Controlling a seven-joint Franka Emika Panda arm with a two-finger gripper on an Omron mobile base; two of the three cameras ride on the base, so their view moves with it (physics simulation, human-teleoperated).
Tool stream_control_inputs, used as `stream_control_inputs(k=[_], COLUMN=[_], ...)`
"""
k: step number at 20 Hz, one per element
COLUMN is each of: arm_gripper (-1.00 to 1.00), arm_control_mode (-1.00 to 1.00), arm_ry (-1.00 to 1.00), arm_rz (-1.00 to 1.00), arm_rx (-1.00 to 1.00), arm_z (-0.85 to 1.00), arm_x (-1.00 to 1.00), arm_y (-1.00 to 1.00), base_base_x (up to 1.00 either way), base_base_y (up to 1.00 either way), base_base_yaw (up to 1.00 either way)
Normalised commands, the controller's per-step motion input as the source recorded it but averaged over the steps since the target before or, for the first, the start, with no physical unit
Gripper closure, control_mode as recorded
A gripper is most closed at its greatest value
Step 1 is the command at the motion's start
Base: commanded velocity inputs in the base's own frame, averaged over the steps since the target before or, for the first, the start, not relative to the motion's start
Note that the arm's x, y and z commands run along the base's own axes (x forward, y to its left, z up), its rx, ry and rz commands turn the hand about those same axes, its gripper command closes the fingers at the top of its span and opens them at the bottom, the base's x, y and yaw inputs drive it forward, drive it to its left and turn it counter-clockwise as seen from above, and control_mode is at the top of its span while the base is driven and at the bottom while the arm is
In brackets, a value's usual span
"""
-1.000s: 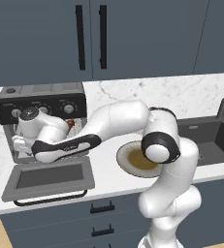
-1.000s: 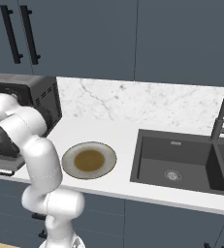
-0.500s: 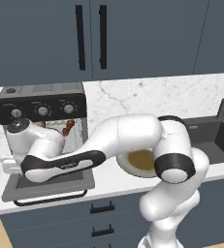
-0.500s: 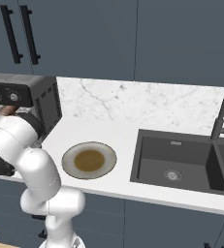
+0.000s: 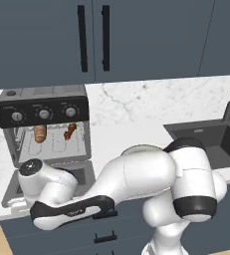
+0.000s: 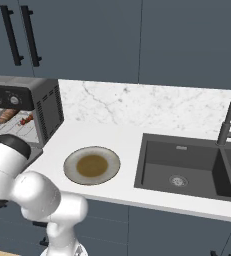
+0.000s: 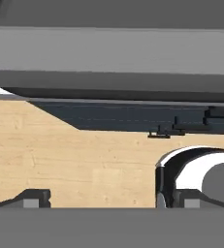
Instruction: Pick up the kebab skewer and baguette bread, and place them inside the toaster oven. Close the toaster oven door and start by setting the timer.
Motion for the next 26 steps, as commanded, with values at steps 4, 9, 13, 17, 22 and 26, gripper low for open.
stream_control_inputs(k=[4, 9, 13, 17, 22, 26], arm_gripper=[-1.0, -1.0, -1.0, -1.0, -1.0, -1.0], arm_control_mode=[-1.0, -1.0, -1.0, -1.0, -1.0, -1.0], arm_ry=[0.08, 0.02, 0.0, 0.0, 0.0, 0.0], arm_rz=[0.05, 0.04, 0.05, 0.04, 0.03, 0.02], arm_rx=[0.0, 0.0, 0.0, 0.0, 0.0, 0.0], arm_z=[-0.65, -0.52, -0.23, -0.14, -0.17, -0.19], arm_x=[0.36, 0.14, 0.04, 0.27, 0.5, 0.34], arm_y=[-0.08, 0.0, 0.0, 0.0, -0.08, 0.0], base_base_x=[0.0, 0.0, 0.0, 0.0, 0.0, 0.0], base_base_y=[0.0, 0.0, 0.0, 0.0, 0.0, 0.0], base_base_yaw=[0.0, 0.0, 0.0, 0.0, 0.0, 0.0])
